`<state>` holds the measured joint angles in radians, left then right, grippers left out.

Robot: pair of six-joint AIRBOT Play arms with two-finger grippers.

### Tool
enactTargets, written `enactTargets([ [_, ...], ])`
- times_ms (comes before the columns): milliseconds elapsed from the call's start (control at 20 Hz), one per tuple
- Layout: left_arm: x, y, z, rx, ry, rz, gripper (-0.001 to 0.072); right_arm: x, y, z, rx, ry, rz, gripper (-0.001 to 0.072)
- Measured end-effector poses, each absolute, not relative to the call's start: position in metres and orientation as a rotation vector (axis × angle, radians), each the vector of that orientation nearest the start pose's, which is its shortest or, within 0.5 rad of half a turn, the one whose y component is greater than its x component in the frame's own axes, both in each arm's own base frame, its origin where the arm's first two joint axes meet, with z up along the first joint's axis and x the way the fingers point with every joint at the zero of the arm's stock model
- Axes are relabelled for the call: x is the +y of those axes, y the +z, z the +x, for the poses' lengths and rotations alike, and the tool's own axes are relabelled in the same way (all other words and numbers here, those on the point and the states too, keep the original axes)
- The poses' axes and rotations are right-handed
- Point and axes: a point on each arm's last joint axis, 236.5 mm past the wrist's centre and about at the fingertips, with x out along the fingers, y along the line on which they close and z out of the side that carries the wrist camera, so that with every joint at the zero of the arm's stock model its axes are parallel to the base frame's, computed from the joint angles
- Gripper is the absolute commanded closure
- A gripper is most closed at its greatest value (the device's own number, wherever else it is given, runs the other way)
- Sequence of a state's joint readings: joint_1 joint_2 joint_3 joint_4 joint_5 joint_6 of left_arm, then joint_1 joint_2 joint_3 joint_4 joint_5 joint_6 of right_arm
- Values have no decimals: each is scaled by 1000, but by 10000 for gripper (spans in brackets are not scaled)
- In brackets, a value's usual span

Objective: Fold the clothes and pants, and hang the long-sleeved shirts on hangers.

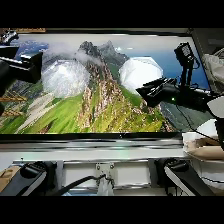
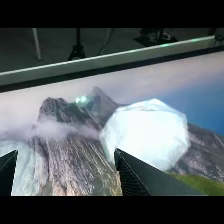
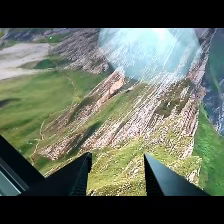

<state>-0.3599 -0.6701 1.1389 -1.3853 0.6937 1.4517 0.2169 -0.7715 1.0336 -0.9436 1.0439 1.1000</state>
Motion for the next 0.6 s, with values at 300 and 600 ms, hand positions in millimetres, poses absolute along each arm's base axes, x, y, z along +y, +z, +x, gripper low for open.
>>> enactTargets([
  [300, -99, 316, 343, 208, -240, 65, 54, 190, 192, 294, 653, 767, -8, 314],
  [600, -99, 316, 343, 208, -239, 63, 54, 190, 192, 294, 653, 768, -9, 314],
])
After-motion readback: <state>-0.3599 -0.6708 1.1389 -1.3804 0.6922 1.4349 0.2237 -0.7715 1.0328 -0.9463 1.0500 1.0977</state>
